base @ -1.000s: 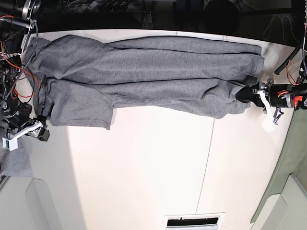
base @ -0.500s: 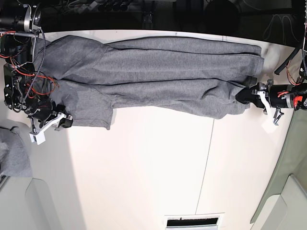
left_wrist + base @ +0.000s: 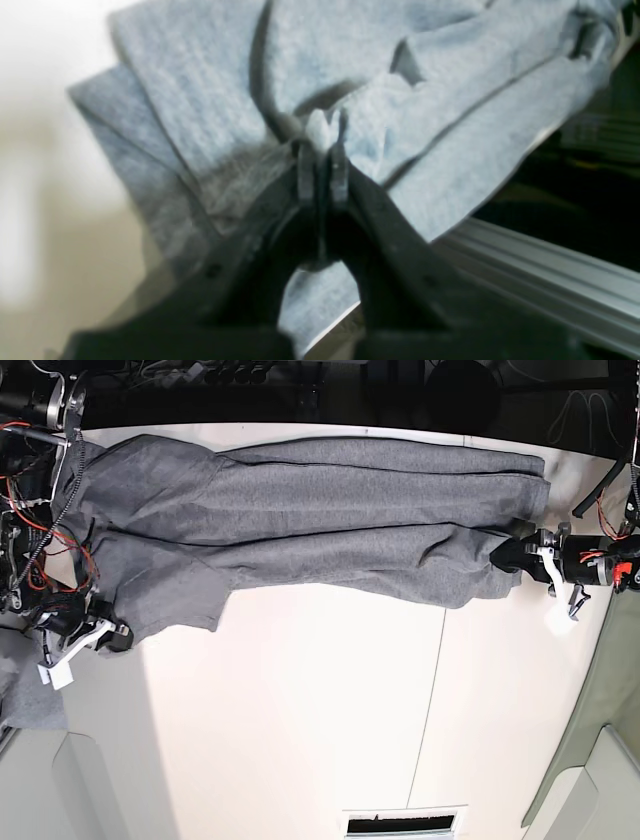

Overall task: Layout the t-shirt on the table in an organized manner, then fold the t-shirt properly
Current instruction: 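Fold the shirt lengthwise again with both grippers into a long strip, then hold the strip ends with both grippers and straighten it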

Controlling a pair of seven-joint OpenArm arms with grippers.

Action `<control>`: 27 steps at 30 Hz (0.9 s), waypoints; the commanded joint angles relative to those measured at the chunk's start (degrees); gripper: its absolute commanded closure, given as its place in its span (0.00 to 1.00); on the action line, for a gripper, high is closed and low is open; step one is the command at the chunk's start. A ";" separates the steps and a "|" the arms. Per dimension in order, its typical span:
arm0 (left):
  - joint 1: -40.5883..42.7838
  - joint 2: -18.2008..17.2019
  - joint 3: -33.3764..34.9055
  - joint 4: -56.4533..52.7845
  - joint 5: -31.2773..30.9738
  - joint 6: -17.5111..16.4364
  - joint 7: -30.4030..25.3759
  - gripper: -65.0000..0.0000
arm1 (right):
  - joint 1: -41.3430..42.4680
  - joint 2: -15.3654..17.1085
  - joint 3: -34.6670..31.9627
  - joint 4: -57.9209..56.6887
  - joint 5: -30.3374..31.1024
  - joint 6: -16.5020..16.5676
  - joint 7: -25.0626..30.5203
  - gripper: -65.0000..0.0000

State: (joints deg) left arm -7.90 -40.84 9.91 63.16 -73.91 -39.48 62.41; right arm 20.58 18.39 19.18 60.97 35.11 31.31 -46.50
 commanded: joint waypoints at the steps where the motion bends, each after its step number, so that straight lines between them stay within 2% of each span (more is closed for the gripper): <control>1: -0.50 -2.08 -0.61 2.10 -2.10 -0.52 0.00 1.00 | -0.35 1.18 1.55 2.73 2.73 0.90 -0.09 1.00; 5: 1.73 -4.59 -0.61 8.11 -2.34 -0.52 0.07 1.00 | -7.28 2.71 4.81 10.40 7.41 1.07 -1.99 1.00; 11: 4.13 -7.48 -0.61 14.21 -2.32 -0.52 0.87 1.00 | -17.90 4.66 7.52 19.56 10.16 1.09 -1.99 1.00; 19: 8.41 -7.74 -0.61 14.80 -0.68 -0.52 0.87 1.00 | -26.49 4.59 8.98 22.43 9.84 1.07 -1.92 1.00; 20: 8.94 -7.58 -0.61 14.80 0.28 -0.52 0.83 0.99 | -27.06 4.61 8.98 22.43 9.38 1.05 -1.66 0.91; 22: 9.79 -7.13 -0.61 14.80 2.78 -0.52 0.15 0.79 | -27.80 4.61 8.98 22.43 9.20 1.05 -1.22 0.67; 23: 10.03 -6.95 -0.61 14.80 4.09 -0.52 -0.68 0.70 | -27.80 4.61 8.98 22.43 9.25 1.05 -1.22 0.60; 25: 9.99 -6.73 -0.61 14.80 5.38 -0.52 -0.94 0.57 | -27.67 4.61 8.98 22.49 9.27 1.03 -0.35 0.56; 27: 9.99 -6.75 -1.01 14.80 5.46 -0.52 -1.20 0.56 | -27.58 4.61 9.01 22.56 9.27 1.03 0.96 0.56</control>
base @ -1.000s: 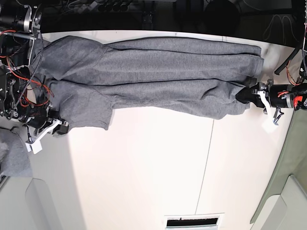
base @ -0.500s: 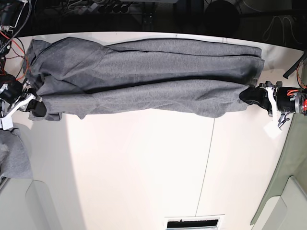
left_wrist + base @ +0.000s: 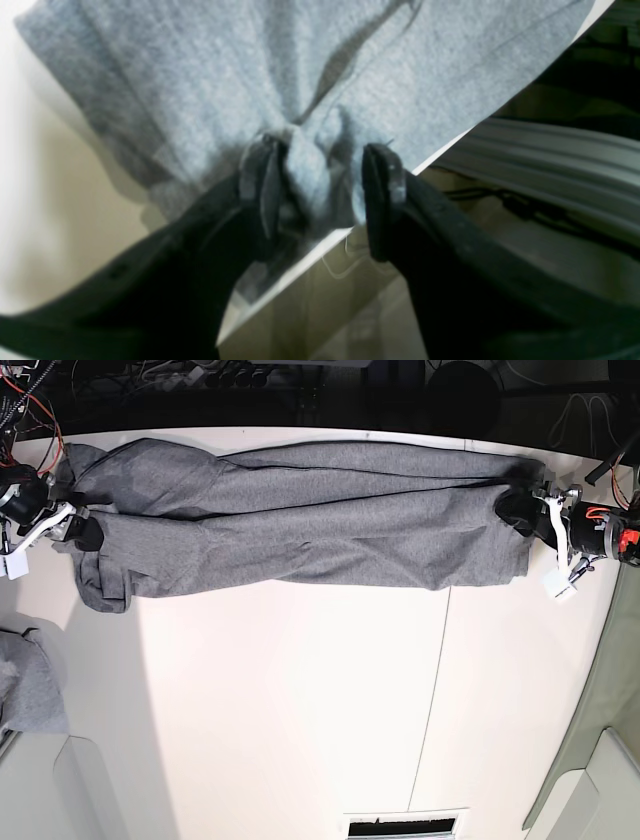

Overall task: Layout the t-shirt on the table in an organized manner, then fold the t-shirt properly
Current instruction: 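Hold the strip ends with both grippers and straighten it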

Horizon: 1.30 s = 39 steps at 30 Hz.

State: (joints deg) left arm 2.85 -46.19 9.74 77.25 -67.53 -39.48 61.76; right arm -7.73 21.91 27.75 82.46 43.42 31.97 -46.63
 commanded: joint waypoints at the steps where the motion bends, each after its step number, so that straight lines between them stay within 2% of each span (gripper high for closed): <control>1: -0.74 -1.29 -1.64 0.70 -0.70 -0.52 -0.79 0.56 | 0.72 1.09 0.44 1.11 1.05 0.37 1.46 0.56; 5: 0.63 -0.59 -9.51 0.68 -0.31 -0.52 -2.64 0.56 | 0.72 1.07 0.44 1.33 1.62 0.37 1.64 0.56; 8: 3.06 2.34 -19.52 0.63 0.87 -0.52 -4.17 0.56 | 0.72 1.07 0.44 1.36 1.62 0.37 1.68 0.56; 12: 7.74 7.21 -28.81 0.63 0.92 -0.52 -4.50 0.41 | 0.72 1.07 0.44 1.36 1.62 0.37 2.05 0.56; 14: 10.25 9.49 -30.80 0.63 1.18 -0.52 -5.35 0.41 | 0.72 1.05 0.42 1.36 1.60 0.39 2.93 0.56; 19: 13.05 15.58 -33.48 0.57 8.63 -0.52 -11.96 0.41 | 0.74 1.05 0.42 1.36 1.99 0.39 4.42 0.56; 22: 12.79 19.23 -35.56 0.57 10.93 -0.52 -14.64 0.41 | 0.70 1.05 0.42 1.33 1.99 0.39 4.15 0.56; 26: 12.63 22.01 -35.69 0.42 21.31 1.38 -18.34 0.41 | 0.72 1.05 0.42 1.33 1.97 0.39 4.15 0.56; 34: 12.74 24.26 -35.08 -0.90 21.99 1.49 -19.30 0.41 | 0.72 0.83 0.42 1.33 2.03 0.39 4.17 0.56; 39: 12.72 24.46 -29.14 -1.05 21.97 1.01 -19.10 0.41 | 0.72 -0.94 0.42 1.33 2.01 0.39 4.17 0.56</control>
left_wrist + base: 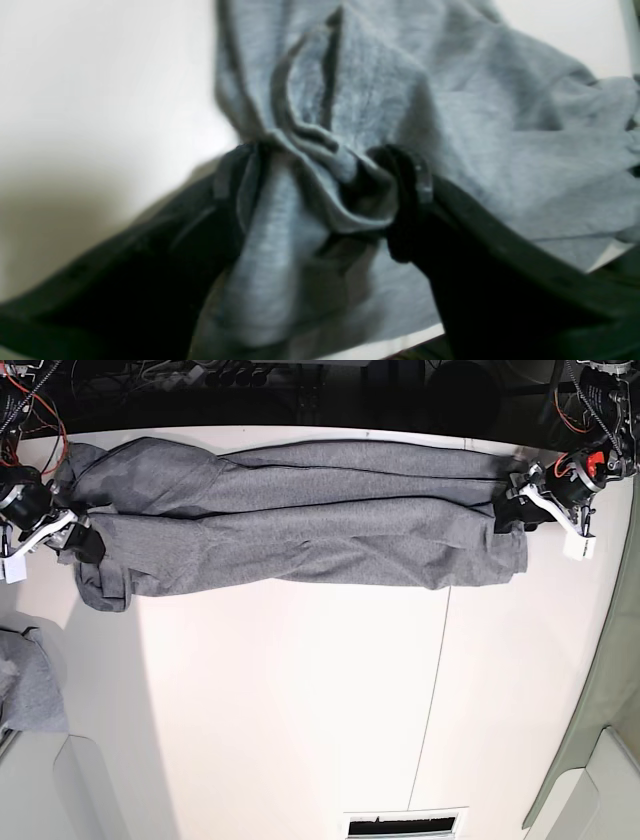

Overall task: Layout the t-shirt on the table in an organized manner, then fold the t-shirt properly
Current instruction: 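Hold the strip ends with both grippers and straighten it, then lift the strip end with the left gripper and fold it toward the right gripper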

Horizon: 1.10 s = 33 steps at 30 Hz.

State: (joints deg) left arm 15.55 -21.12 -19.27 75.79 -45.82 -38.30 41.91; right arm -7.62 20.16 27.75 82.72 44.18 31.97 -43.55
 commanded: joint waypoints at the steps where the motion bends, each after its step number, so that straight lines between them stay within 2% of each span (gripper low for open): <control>1: 0.02 -0.61 1.25 0.42 0.24 -0.87 0.72 0.41 | 0.59 0.55 0.39 1.07 1.25 0.39 1.05 0.56; 4: 0.00 -0.59 4.63 0.42 0.26 -0.96 0.02 0.41 | 0.61 0.07 0.35 1.07 1.25 0.42 1.07 0.56; 5: 0.00 -0.59 5.33 0.42 0.26 -0.98 -0.63 0.45 | 0.61 -0.04 0.35 1.07 1.25 0.42 1.07 0.56; 6: 0.00 -0.59 5.81 0.42 0.31 -0.98 -1.25 0.55 | 0.61 -0.04 0.35 1.07 1.25 0.39 1.07 0.56; 9: -0.02 -0.63 6.08 0.42 0.83 -1.01 -3.45 1.00 | 0.61 -0.04 0.35 1.07 1.25 0.42 1.09 0.56; 15: -3.02 -0.66 3.10 0.46 5.46 -0.59 -4.85 1.00 | 0.61 -0.02 0.35 1.07 1.20 0.42 1.07 0.56; 19: -6.78 -1.09 -3.17 0.57 6.32 3.34 -4.24 1.00 | 0.61 -0.02 0.35 1.07 1.22 0.39 1.07 0.56; 22: -9.29 -2.99 -5.70 0.72 6.45 3.37 -2.62 1.00 | 0.63 -0.02 0.35 1.07 1.27 0.39 1.11 0.56; 25: -10.29 -5.62 -5.81 2.27 6.23 3.37 -2.08 1.00 | 0.61 -0.04 0.35 1.07 1.25 0.39 1.11 0.56; 29: -9.73 -6.21 -5.20 10.34 5.22 3.37 1.84 1.00 | 0.61 -0.04 0.35 1.07 1.27 0.39 1.16 0.56; 32: -8.41 -6.19 -1.27 18.25 3.17 3.65 3.43 1.00 | 0.61 -0.04 0.35 1.07 1.25 0.39 1.20 0.56; 33: -8.04 -6.19 0.96 20.61 3.26 4.83 3.50 1.00 | 0.61 -0.04 0.35 1.07 1.25 0.39 1.25 0.56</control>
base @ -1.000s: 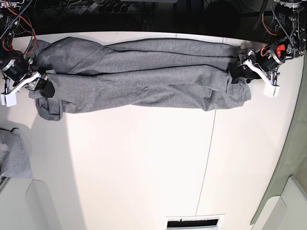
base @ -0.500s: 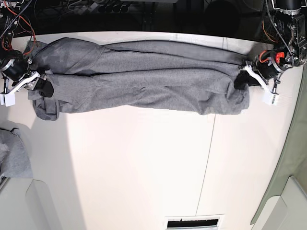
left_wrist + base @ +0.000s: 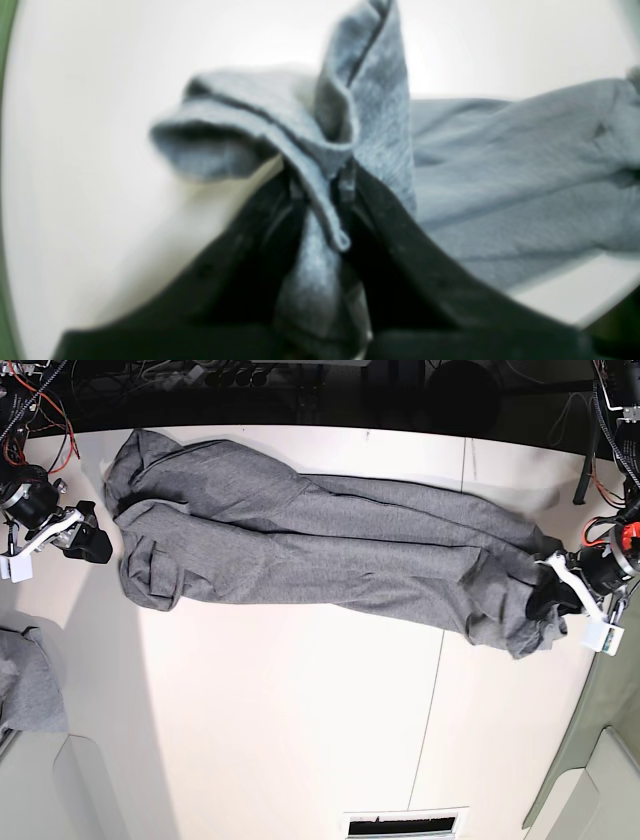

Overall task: Layout the t-shirt on the table in an organized manner, then fold the t-shirt properly
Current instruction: 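Lift the strip end with the left gripper and fold it toward the right gripper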

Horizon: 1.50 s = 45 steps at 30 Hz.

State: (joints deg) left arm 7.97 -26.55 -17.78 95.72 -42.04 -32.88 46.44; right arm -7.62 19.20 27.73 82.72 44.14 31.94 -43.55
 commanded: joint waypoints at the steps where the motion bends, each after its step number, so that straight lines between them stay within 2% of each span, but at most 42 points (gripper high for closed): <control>1: -0.31 -0.76 2.19 2.67 -0.44 0.59 -1.14 1.00 | 0.61 0.92 0.37 1.07 1.27 0.42 1.31 0.56; 4: -1.01 -0.09 11.32 4.81 4.94 1.88 -2.75 1.00 | 0.61 0.92 0.37 1.07 1.09 0.42 1.31 0.56; 7: -2.43 2.27 19.30 4.55 13.20 6.23 -5.20 1.00 | 0.61 0.92 0.39 1.07 1.11 0.42 1.31 0.56; 9: -3.41 4.52 22.95 4.52 15.87 8.33 -5.97 1.00 | 0.61 0.87 0.39 1.07 1.33 0.39 1.33 0.56; 13: -4.13 9.46 26.62 2.78 19.12 8.22 -6.43 1.00 | 0.59 0.44 0.39 1.07 1.29 0.22 -0.09 0.56; 14: -4.13 10.51 27.32 1.86 19.32 8.17 -6.58 0.94 | 0.57 0.44 0.39 1.07 1.27 0.22 -0.52 0.52; 17: -4.13 13.11 29.31 -0.76 19.65 6.19 -7.58 0.57 | 0.44 0.46 0.39 1.07 0.74 0.24 -1.20 0.32; 18: -4.13 13.81 29.92 -1.27 19.65 5.55 -7.67 0.49 | 0.44 0.46 0.39 1.05 0.35 0.24 -1.29 0.30; 19: -4.13 14.51 30.47 -1.49 19.65 5.25 -7.58 0.46 | 0.44 0.46 0.39 0.94 0.13 0.24 -1.27 0.30; 23: -4.13 16.26 31.71 -1.49 19.10 5.16 -7.13 0.46 | 0.44 0.46 -0.46 -1.38 0.57 0.48 -1.27 0.30; 26: -4.13 16.37 31.69 -1.49 14.64 4.07 -6.95 0.46 | 0.48 0.28 -3.17 -5.22 1.68 0.96 -1.01 0.30; 29: -4.15 16.37 31.69 -1.49 13.35 3.87 -6.73 0.46 | 0.46 -0.55 -5.62 -8.11 4.98 1.95 -1.03 0.31; 37: -4.11 16.11 31.69 -1.49 13.55 3.87 -6.12 0.46 | 1.20 -5.92 -8.48 -8.26 5.42 1.95 -1.05 0.31; 39: -4.11 16.02 31.63 -1.49 13.60 3.85 -6.08 0.46 | 1.64 -7.67 -8.48 -8.26 3.82 1.92 -1.01 0.37; 40: -4.11 16.04 31.56 -1.49 13.55 3.87 -6.08 0.46 | 2.01 -8.46 -8.48 -8.26 2.95 1.90 -0.98 0.47; 41: -4.11 16.06 31.58 -1.49 13.53 3.87 -6.05 0.46 | 2.23 -8.96 -8.48 -8.26 2.12 1.90 -0.74 0.61; 43: -4.13 16.04 31.56 -1.03 12.70 3.04 -6.05 0.47 | 2.58 -9.40 -8.46 -8.26 1.31 1.90 0.83 0.95; 44: -4.13 16.04 31.36 -0.20 11.58 1.40 -6.03 0.47 | 2.89 -9.38 -8.46 -8.26 0.94 1.90 1.60 1.00; 45: -4.13 16.06 30.84 0.87 10.43 -0.59 -5.90 0.47 | 3.30 -9.35 -8.28 -8.26 -0.04 1.90 1.79 1.00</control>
State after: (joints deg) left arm 4.73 -10.48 13.19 95.24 -30.33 -32.84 41.98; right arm -5.30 9.19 19.09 73.76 43.35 33.41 -42.92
